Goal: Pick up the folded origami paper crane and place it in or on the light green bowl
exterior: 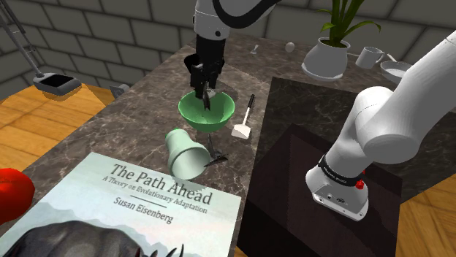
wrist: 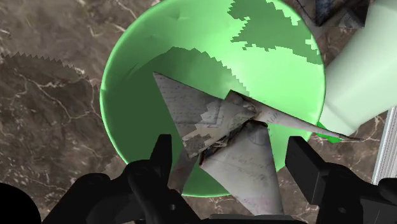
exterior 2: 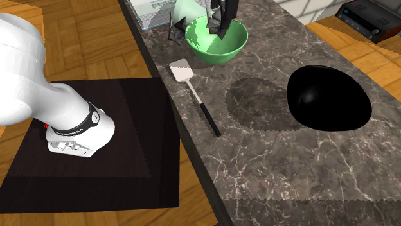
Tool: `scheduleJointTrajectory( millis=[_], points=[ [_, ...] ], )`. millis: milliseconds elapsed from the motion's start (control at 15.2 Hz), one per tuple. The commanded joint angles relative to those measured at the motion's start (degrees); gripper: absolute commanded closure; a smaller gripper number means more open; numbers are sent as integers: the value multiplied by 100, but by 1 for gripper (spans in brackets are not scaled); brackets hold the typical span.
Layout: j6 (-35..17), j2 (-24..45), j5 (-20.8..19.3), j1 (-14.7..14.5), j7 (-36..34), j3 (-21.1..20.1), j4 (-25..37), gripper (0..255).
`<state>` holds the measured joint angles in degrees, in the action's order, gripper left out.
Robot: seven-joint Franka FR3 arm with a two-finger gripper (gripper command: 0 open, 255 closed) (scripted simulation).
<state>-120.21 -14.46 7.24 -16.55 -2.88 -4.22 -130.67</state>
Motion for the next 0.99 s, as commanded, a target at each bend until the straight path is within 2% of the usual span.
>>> scheduleJointTrajectory(
  millis=[0,264,528,924],
  points=[
    [-1,0,0,0,0,0,0,0],
    [0,0,0,0,0,0,0,0],
    [742,-225,-38,32,-13,52,515,0],
    [742,-225,-38,32,-13,52,515,0]
  ],
)
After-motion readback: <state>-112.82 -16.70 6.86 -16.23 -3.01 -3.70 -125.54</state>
